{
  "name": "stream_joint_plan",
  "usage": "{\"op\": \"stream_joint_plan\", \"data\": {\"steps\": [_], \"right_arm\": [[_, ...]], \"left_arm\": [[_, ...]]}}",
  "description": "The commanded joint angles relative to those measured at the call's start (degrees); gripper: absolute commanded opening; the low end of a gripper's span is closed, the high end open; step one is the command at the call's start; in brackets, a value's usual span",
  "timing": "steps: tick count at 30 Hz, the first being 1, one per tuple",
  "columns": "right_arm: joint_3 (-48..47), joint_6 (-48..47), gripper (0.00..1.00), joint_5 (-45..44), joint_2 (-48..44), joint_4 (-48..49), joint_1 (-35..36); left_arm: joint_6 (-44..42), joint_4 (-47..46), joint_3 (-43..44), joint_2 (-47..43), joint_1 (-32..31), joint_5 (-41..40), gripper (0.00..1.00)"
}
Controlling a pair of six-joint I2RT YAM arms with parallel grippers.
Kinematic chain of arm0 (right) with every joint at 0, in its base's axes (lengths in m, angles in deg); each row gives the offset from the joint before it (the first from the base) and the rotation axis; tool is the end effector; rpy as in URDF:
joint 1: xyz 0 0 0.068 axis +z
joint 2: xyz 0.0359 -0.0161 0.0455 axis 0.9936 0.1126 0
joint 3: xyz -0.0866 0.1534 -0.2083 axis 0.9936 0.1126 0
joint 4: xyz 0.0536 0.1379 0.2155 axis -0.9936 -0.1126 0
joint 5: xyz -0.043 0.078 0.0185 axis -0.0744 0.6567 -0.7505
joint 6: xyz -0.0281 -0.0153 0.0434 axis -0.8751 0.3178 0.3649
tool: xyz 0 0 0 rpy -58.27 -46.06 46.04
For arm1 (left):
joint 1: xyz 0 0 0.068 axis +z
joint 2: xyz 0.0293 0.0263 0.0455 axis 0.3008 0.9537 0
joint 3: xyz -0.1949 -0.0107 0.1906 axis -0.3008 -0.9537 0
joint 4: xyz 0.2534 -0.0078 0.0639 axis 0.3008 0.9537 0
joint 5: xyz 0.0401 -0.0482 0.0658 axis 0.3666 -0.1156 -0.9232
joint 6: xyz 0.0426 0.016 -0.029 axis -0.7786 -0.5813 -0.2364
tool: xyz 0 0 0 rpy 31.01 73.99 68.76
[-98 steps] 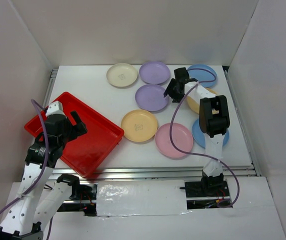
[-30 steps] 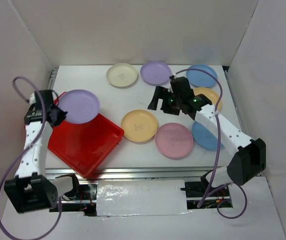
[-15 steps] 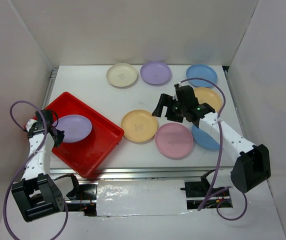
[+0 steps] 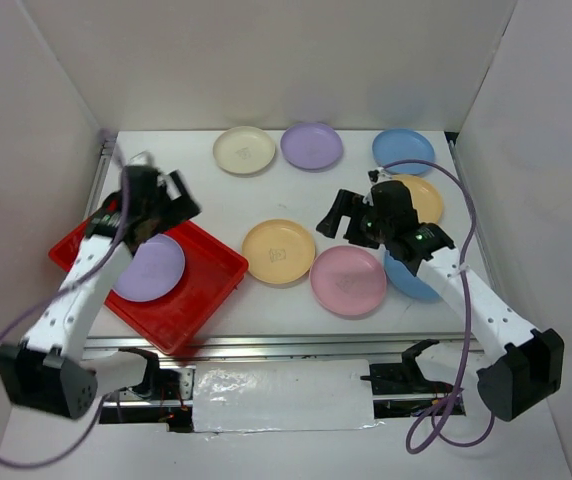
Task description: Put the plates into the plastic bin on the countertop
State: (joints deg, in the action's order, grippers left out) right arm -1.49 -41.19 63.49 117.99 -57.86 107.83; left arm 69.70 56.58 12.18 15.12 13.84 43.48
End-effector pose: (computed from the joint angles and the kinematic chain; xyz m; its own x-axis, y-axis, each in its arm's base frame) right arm 0.2282 0.1077 0.3117 -0.7209 0.2904 -0.6292 -0.1102 0.8484 0.5177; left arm 0.2275 -0.0093 0.3308 -0.3995 -0.6516 -0.6448 -0.4503 0.7522 -0.4811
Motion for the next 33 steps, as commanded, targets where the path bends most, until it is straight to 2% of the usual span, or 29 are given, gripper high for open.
{"op": "stream_joint_plan", "data": {"steps": [1,2,6,7,9,12,17,20,23,26,29,33], "right_arm": [[0.94,-0.69,1.00,-1.91,-4.09,1.19,-0.56],[1.29,-0.77,1.00,-1.91,-5.49,0.93,-0.56],[1.91,-1.65,1.00,-1.21,-9.54,-1.01,-0.57],[2.17,-1.74,1.00,-0.94,-10.94,-1.18,-0.56],[2.35,-2.44,1.00,-0.15,-12.09,-2.06,-0.48],[2.17,-3.76,1.00,0.20,-14.29,-3.82,-0.39],[3.93,-4.29,1.00,1.60,-16.84,-3.21,-0.48],[4.54,-4.64,1.00,2.40,-16.58,-2.95,-0.48],[4.89,-4.64,1.00,3.28,-15.97,-2.33,-0.39],[5.25,-4.47,1.00,4.15,-15.96,-1.36,-0.21],[5.33,-4.64,1.00,4.16,-16.05,-1.36,-0.12],[5.51,-4.73,1.00,3.81,-16.75,-1.80,0.05]], "left_arm": [[-11.79,-2.90,14.21,13.59,-12.48,1.82,0.99],[-13.74,-2.53,17.24,16.78,-15.99,2.86,0.99],[-22.18,-0.96,31.65,33.13,-19.19,9.54,0.99],[-24.20,2.27,38.12,40.21,-19.63,9.55,0.99],[-25.44,5.54,46.83,46.67,-20.15,8.85,0.99],[-27.29,7.31,51.61,56.95,-21.30,6.91,0.99],[-27.38,10.30,52.78,63.04,-22.53,7.35,0.99],[-26.77,9.25,48.83,63.40,-23.32,5.77,0.98],[-26.15,7.32,44.87,63.57,-23.41,6.20,0.92],[-25.63,6.44,43.37,65.15,-23.41,6.12,0.80],[-25.53,5.65,42.84,65.51,-23.50,5.68,0.74],[-25.18,5.47,42.49,64.98,-23.32,4.27,0.51]]}}
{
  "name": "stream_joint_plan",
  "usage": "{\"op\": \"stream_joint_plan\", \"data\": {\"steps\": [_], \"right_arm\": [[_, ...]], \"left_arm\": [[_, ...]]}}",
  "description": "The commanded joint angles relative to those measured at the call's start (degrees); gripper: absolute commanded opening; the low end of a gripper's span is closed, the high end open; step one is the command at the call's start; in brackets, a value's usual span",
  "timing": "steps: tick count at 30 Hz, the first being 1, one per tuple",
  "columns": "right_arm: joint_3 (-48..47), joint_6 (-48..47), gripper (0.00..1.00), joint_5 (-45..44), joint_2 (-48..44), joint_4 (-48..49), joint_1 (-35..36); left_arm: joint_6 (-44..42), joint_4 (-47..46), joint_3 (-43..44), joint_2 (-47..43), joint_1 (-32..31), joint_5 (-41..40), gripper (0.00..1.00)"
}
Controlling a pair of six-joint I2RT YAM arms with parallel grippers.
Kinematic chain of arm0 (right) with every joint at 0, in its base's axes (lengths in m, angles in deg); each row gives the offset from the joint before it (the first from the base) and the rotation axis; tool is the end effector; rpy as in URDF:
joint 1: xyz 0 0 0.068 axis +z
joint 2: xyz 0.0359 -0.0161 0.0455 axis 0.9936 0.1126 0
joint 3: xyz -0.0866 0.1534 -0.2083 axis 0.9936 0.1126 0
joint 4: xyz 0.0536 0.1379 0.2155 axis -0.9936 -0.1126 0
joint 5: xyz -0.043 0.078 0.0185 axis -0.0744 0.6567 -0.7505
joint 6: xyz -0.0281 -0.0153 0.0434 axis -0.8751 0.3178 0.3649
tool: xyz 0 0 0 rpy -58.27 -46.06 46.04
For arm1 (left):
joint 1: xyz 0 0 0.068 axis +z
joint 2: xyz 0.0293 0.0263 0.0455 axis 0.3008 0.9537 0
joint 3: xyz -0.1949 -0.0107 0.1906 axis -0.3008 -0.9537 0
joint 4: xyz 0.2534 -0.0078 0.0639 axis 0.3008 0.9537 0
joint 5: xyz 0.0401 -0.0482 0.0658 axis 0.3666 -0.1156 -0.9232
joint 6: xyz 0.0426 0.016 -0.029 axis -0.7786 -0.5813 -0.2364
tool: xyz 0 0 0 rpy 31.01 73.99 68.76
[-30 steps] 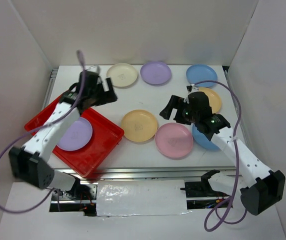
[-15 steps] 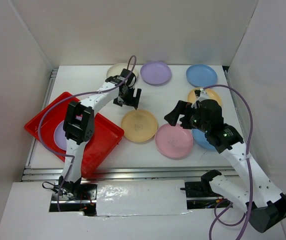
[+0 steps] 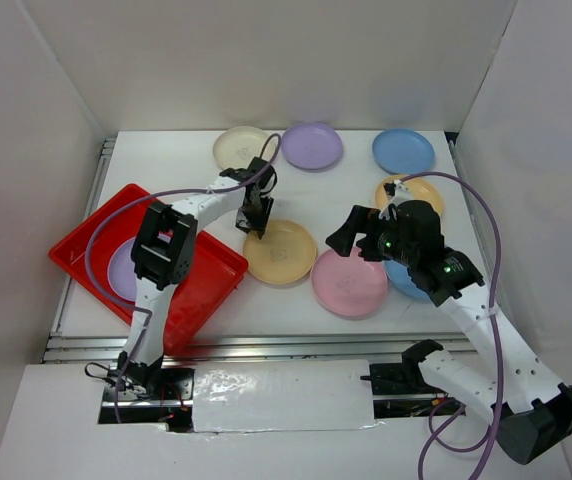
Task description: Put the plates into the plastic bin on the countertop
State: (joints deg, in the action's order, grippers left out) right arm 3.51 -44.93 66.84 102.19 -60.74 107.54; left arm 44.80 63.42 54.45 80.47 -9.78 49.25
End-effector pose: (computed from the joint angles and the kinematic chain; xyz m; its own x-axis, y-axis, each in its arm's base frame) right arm 0.1710 0.0831 0.3329 -0.6449 0.2625 -0.7178 -0.2514 0.8140 0.5236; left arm 0.4168 -0.2131 0.1748 -0.9139 0.1201 -0.3877 0.1633 0.9833 -0.0803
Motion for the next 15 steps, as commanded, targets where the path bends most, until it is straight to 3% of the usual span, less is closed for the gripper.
{"op": "stream_joint_plan", "data": {"steps": [1,3,7,10,15], "right_arm": [[0.59,-0.90,1.00,0.37,-1.13,1.08,0.42],[0.86,-0.90,1.00,0.20,-1.30,1.08,0.34],[1.21,-0.90,1.00,-0.07,-1.39,1.17,0.34],[1.30,-0.90,1.00,-0.33,-1.31,1.08,0.42],[0.94,-1.08,1.00,-0.86,-1.22,0.82,0.34]], "left_arm": [[-0.20,-1.29,0.31,-0.37,0.65,-1.85,0.43],[-0.11,-1.46,0.31,-0.72,1.01,-2.02,0.31],[0.59,-1.64,0.66,-0.90,2.33,-2.55,0.19],[1.38,-1.20,2.15,-0.90,3.03,-3.43,0.02],[4.45,0.30,6.54,-3.70,3.82,-5.80,0.00]]}}
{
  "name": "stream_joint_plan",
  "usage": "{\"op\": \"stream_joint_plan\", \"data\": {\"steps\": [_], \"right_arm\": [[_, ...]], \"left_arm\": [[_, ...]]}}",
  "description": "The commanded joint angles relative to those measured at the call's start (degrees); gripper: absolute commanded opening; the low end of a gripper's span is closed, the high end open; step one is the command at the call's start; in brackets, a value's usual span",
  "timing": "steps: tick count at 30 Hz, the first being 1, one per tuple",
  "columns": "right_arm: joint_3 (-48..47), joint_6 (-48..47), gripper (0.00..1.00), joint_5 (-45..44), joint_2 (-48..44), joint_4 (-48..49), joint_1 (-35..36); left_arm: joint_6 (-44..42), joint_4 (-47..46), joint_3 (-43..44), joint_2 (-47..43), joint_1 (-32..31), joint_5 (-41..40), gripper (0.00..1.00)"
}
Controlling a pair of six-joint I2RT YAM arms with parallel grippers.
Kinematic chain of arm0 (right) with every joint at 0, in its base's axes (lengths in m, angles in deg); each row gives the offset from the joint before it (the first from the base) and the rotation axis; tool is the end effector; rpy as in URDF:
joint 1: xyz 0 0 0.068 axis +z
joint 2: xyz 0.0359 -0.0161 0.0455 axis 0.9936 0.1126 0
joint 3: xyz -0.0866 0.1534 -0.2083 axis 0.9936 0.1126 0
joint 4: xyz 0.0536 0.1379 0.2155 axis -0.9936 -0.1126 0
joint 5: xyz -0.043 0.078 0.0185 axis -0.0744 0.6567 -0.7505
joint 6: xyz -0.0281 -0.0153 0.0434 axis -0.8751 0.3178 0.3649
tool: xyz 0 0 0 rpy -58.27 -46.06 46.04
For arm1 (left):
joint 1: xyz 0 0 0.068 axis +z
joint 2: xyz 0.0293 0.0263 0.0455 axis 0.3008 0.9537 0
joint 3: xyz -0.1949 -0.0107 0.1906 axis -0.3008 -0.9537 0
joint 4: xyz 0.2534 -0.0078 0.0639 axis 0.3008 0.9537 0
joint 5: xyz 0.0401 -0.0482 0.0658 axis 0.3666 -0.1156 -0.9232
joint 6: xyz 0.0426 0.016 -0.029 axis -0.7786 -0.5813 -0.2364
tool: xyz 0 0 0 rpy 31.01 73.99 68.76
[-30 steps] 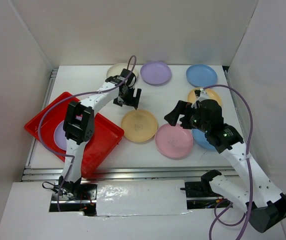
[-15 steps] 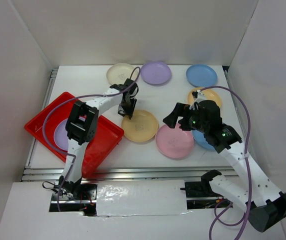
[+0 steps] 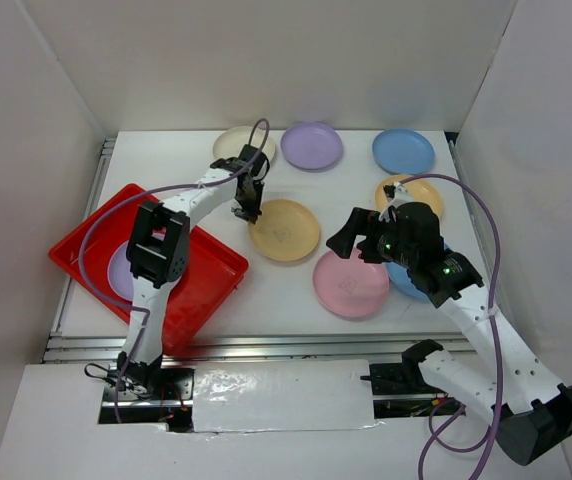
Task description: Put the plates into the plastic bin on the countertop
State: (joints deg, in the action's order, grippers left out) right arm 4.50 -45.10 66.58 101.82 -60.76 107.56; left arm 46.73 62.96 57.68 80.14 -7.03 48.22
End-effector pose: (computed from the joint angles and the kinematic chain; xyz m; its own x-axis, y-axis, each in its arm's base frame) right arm 0.1700 0.0825 0.3281 -0.6499 0.2578 -0.7150 -0.2455 0.8191 0.5185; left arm 0.4344 -0.1957 0.1945 -0.8928 0.0298 -0.4494 0.0843 0.9913 -0.1016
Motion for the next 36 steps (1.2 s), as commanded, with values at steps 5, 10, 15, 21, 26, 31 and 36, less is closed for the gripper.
{"op": "stream_joint_plan", "data": {"steps": [5,10,15,21,26,31,36], "right_arm": [[0.57,-0.38,1.00,-0.95,-0.67,1.28,0.31],[1.37,-0.03,1.00,-0.60,-0.32,2.07,0.31],[1.37,0.41,1.00,-0.15,-0.23,2.51,0.84],[0.93,1.12,1.00,0.02,0.38,3.13,1.89],[-0.47,1.21,1.00,-0.94,1.26,2.69,3.83],[-1.09,1.56,1.00,-1.91,1.18,2.25,5.23],[-1.27,1.73,1.00,-2.88,1.35,2.07,6.11]], "left_arm": [[12.10,-4.15,-2.47,-17.07,3.87,-5.65,0.00],[25.02,-1.79,-14.23,-30.87,10.11,-15.40,0.00],[32.67,-5.04,-30.06,-47.22,23.72,-11.99,0.00],[39.00,-1.71,-46.33,-64.53,37.87,-16.01,0.00],[39.71,0.05,-53.72,-73.34,44.39,-18.14,0.00],[35.42,-2.57,-56.19,-73.79,49.40,-12.80,0.00],[33.74,-2.85,-55.31,-71.24,50.64,-9.79,0.02]]}}
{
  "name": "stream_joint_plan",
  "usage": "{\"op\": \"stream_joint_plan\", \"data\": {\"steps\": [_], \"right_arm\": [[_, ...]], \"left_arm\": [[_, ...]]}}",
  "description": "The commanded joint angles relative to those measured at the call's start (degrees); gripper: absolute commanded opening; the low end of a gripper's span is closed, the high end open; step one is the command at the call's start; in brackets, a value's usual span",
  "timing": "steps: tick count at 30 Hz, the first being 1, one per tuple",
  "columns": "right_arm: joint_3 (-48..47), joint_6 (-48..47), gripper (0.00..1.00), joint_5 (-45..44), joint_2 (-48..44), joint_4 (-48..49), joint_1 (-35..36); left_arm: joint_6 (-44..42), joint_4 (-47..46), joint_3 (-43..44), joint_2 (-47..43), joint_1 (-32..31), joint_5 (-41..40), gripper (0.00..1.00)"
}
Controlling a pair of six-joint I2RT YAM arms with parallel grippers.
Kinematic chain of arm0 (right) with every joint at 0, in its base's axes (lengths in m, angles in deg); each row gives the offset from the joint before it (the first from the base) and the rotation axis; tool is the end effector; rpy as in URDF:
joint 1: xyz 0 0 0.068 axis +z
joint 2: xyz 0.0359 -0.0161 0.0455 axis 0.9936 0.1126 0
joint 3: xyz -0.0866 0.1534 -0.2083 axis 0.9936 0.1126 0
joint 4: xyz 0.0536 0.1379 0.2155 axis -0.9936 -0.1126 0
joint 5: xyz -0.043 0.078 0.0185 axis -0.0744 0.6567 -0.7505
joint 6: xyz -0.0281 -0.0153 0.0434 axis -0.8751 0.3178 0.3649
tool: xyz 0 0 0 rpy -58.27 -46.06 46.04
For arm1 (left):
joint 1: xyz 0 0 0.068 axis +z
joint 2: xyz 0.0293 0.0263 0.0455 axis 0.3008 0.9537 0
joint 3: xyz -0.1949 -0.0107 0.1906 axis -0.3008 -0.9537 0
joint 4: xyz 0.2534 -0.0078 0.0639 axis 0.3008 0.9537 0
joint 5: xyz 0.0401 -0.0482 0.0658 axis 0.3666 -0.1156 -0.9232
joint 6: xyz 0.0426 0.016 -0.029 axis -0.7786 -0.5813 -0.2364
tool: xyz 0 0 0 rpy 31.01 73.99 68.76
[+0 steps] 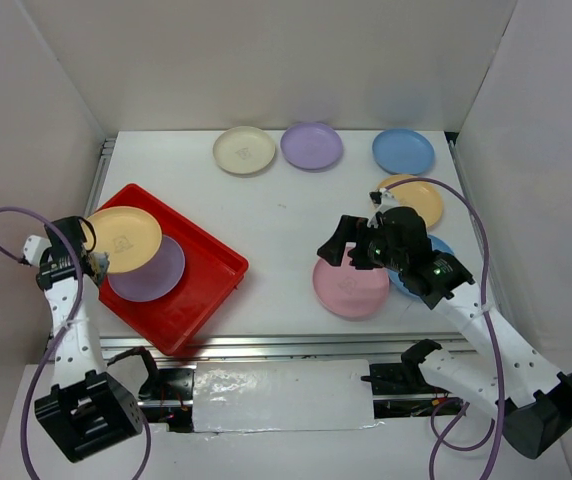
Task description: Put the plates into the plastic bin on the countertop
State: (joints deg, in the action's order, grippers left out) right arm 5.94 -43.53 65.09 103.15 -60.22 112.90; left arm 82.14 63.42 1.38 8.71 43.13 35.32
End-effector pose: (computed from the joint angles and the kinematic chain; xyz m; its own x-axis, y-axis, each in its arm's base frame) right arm 0.1669 0.1000 0.3164 -0.6939 0.2123 -0.6880 -0.2694 0.8095 0.5216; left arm 0.1674 0.0916 0.2813 0.1045 -0.8258 -0.5543 -0.8860 0.1758 -0.4290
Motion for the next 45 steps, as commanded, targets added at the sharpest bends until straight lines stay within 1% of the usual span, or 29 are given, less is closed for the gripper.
{"op": "stream_joint_plan", "data": {"steps": [1,3,4,6,7,9,10,11,12,13,15,16,18,19,22,23,25,26,28,29,31,32,33,34,37,38,41,43,45], "right_arm": [[-2.89,0.25,1.00,-1.57,0.10,1.53,0.78],[-2.89,0.25,1.00,-1.74,0.19,1.53,1.04],[-3.24,0.25,1.00,-1.75,0.45,1.53,1.13],[-3.41,0.25,1.00,-1.75,0.72,1.61,1.31],[-3.59,0.33,1.00,-1.83,0.81,1.53,1.31],[-3.77,0.42,1.00,-2.01,1.07,1.79,1.57],[-3.85,0.51,1.00,-2.18,1.42,1.88,1.66],[-3.94,0.68,1.00,-2.18,1.51,1.97,1.83],[-4.03,0.77,1.00,-2.10,1.77,2.14,2.01],[-4.12,0.69,1.00,-2.10,2.04,2.14,2.19],[-4.38,0.86,1.00,-2.53,2.21,2.05,2.54],[-4.73,0.86,1.00,-2.80,2.56,1.97,2.71],[-5.00,0.86,1.00,-3.67,2.83,1.70,2.89],[-5.35,1.30,1.00,-4.11,2.74,1.44,2.98],[-5.79,2.79,1.00,-7.36,1.87,0.74,2.98],[-5.96,3.40,1.00,-8.41,1.52,0.21,2.89],[-7.10,5.94,1.00,-15.43,0.03,-2.33,2.89],[-7.28,6.66,1.00,-17.72,-0.68,-4.08,2.80],[-7.89,8.93,1.00,-24.05,-3.49,-6.02,2.72],[-8.07,9.64,1.00,-25.81,-4.54,-8.03,2.54],[-8.60,11.05,1.00,-29.51,-8.23,-10.67,1.84],[-8.60,11.41,1.00,-30.30,-10.85,-11.21,1.58],[-8.43,11.58,1.00,-31.27,-12.27,-11.74,1.40],[-8.51,11.85,1.00,-31.80,-13.42,-12.96,1.31],[-9.04,12.20,1.00,-33.65,-17.90,-14.90,0.78],[-9.74,11.76,1.00,-33.74,-19.22,-16.30,0.61],[-10.88,10.62,1.00,-33.21,-20.37,-18.33,0.17],[-11.06,10.18,1.00,-32.51,-20.55,-19.12,0.08],[-10.71,9.83,1.00,-31.98,-20.73,-19.04,0.08]], "left_arm": [[-2.11,-3.57,0.91,-0.33,0.48,3.46,0.07],[-3.07,-4.36,0.47,-1.21,0.56,4.60,0.12],[-3.34,-4.19,0.47,-1.91,0.56,4.78,0.18],[-4.30,-4.19,0.47,-2.44,0.57,6.70,0.32],[-5.09,-3.84,0.47,-2.79,0.56,7.76,0.43],[-6.07,-3.84,0.03,-3.58,0.30,10.13,0.53],[-6.07,-3.14,-0.41,-4.89,0.04,9.70,0.56],[-6.33,-1.91,-0.59,-5.43,-0.31,8.92,0.57],[-6.16,-1.20,-0.85,-7.17,-0.31,7.17,0.61],[-6.07,-0.41,-0.68,-8.15,-0.05,6.19,0.66],[-6.24,0.56,-0.07,-9.91,-0.05,5.66,0.80],[-7.46,-0.05,0.20,-11.31,-0.31,7.22,0.88],[-10.18,-5.12,0.55,-11.85,-1.10,12.74,0.89],[-10.98,-6.80,0.81,-11.24,-1.98,18.95,0.91],[-12.13,-11.47,3.18,-6.87,-10.83,25.42,0.99],[-12.65,-12.18,4.32,-5.53,-18.95,24.74,0.99],[-13.18,-13.50,8.19,-1.33,-30.23,21.15,0.99],[-13.10,-14.02,9.59,0.26,-41.42,17.21,0.99],[-13.01,-14.56,13.63,6.93,-52.47,9.03,0.99],[-13.01,-14.73,16.69,9.74,-62.35,2.82,0.99],[-13.27,-14.73,22.05,19.67,-71.19,-0.92,0.99],[-13.80,-14.99,23.65,23.01,-73.16,-1.46,0.99],[-13.98,-15.26,25.50,29.66,-75.00,-2.07,0.99],[-14.06,-15.17,29.52,33.03,-77.28,-2.95,0.99],[-14.85,-14.82,35.51,44.37,-79.06,-2.96,0.99],[-15.55,-13.95,39.54,49.10,-79.33,-3.22,0.98],[-15.82,-10.27,47.19,57.72,-80.03,-4.35,0.92],[-15.30,-7.80,51.94,61.17,-80.21,-5.24,0.90],[-14.59,-6.30,53.28,64.52,-79.94,-5.50,0.86]]}}
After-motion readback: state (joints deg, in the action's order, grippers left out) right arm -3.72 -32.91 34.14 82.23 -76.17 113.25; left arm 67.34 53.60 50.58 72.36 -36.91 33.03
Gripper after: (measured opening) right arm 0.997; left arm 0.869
